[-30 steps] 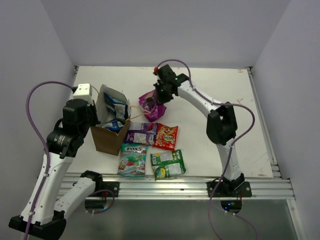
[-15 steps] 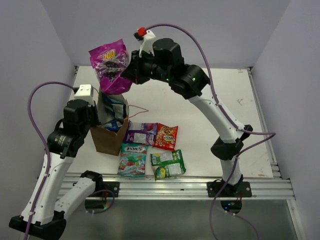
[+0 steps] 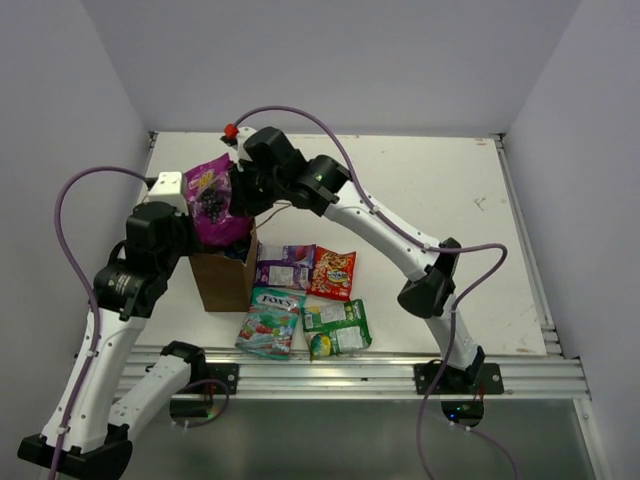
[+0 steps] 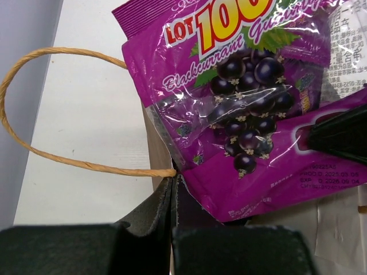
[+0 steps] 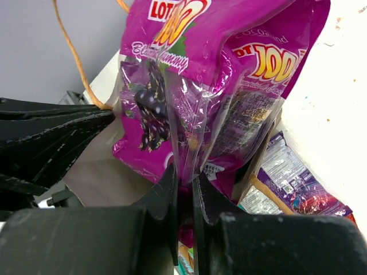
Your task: Place the snacks into the paper bag
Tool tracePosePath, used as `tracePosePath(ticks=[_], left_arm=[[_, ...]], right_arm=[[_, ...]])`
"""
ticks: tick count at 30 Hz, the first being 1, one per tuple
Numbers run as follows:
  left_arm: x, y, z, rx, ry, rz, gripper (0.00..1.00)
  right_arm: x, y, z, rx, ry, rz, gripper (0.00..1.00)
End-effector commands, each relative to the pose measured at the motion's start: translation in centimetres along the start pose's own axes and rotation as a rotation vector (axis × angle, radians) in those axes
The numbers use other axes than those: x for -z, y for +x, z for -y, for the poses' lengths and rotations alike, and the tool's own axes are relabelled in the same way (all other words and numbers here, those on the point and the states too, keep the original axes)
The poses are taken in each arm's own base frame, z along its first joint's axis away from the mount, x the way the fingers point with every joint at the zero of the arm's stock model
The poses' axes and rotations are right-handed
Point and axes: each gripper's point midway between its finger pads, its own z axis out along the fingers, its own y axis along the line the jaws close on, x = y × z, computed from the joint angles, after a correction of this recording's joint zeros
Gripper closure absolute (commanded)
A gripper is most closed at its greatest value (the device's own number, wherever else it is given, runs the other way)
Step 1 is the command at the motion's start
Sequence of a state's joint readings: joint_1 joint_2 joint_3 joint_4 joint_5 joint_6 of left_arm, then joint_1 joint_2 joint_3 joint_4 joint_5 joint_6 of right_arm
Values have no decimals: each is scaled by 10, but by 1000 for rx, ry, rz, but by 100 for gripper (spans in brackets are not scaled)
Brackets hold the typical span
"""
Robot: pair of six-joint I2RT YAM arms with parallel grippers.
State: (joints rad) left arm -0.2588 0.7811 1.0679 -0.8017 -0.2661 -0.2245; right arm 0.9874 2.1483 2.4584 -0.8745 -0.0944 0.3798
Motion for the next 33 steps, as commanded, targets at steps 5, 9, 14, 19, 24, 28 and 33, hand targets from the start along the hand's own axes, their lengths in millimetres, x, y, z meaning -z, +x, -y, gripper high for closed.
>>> tracePosePath(ticks=[5, 9, 14, 19, 24, 28, 33], left_arm=[[4, -10, 5, 2, 30, 43, 100], [4, -9, 5, 2, 29, 42, 100], [3, -10, 7, 5, 41, 43, 100], [5, -9, 8, 7, 49, 44, 100], [7, -9, 8, 7, 47, 45, 100], [7, -11, 9, 6, 54, 48, 100], [9, -12, 8, 4, 48, 51, 100]], right_arm=[[62, -36, -41, 30, -129, 102, 36], [113, -57, -36, 23, -62, 193, 1], [148, -42, 27, 13, 174, 201, 1], [96, 59, 139, -106, 387, 28, 1], [53, 144, 202, -191, 516, -105, 1], [24, 196, 226, -222, 557, -227, 2], [10, 232, 239, -231, 588, -319, 4]])
